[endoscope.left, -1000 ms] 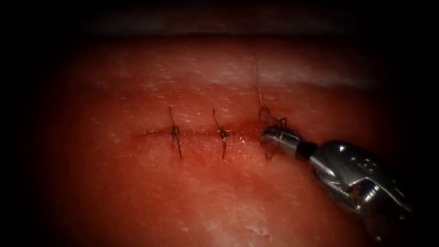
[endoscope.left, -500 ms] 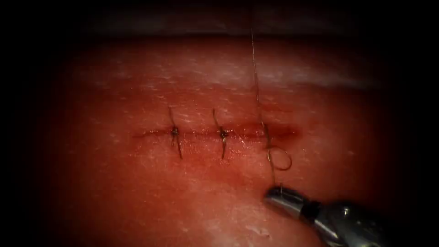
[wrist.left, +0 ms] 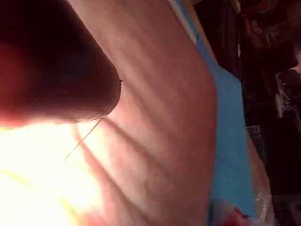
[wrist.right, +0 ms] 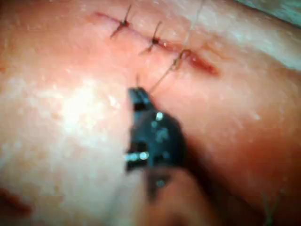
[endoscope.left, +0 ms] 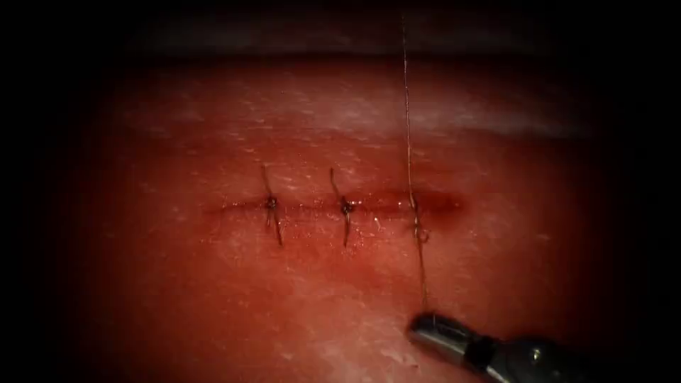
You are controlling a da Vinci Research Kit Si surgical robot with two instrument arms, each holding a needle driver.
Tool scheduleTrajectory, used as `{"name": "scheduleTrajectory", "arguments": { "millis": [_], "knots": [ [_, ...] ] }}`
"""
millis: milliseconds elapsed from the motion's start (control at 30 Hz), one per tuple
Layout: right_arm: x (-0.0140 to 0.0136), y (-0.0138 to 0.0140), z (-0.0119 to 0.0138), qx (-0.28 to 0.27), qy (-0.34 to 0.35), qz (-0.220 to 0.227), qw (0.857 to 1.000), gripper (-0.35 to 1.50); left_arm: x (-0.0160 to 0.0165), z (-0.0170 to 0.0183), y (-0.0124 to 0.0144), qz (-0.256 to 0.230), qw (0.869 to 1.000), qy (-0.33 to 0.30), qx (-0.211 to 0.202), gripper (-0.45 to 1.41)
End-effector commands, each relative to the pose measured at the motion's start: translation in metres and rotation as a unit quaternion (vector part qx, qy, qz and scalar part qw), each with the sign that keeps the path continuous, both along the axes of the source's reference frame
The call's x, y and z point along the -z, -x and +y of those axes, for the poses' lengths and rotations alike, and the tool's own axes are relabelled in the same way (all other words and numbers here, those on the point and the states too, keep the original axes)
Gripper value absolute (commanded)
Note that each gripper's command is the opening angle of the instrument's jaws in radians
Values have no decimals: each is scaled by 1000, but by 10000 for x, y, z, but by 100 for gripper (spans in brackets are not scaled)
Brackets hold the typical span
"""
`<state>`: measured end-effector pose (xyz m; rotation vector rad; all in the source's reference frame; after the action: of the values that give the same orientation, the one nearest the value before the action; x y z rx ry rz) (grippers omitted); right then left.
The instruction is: Wound Closure
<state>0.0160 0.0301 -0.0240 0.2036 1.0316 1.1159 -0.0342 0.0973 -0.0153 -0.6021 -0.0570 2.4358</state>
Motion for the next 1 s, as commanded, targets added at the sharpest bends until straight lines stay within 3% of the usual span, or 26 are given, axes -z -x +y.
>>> {"name": "scheduleTrajectory", "arguments": {
  "millis": [33, 333, 700, 933, 1000],
  "knots": [
    [-4, -10, -6, 4, -3, 2, 1000, -35, 4, 22, 4, 6, 1000, 7, 2, -35],
    [3, -15, -18, 13, -6, 3, 1000, -35, -10, 58, 35, 32, 999, 19, 3, -35],
    [4, -17, -38, 42, -18, -4, 999, -35, -25, 53, 49, 48, 999, 17, -7, -35],
    [0, -16, -29, 41, -14, 1, 999, -35, -31, 43, 52, 46, 999, 7, -20, -35],
    [-2, -17, -23, 36, -8, 10, 999, -35, -32, 33, 49, 25, 999, -2, -34, -35]
  ]
}}
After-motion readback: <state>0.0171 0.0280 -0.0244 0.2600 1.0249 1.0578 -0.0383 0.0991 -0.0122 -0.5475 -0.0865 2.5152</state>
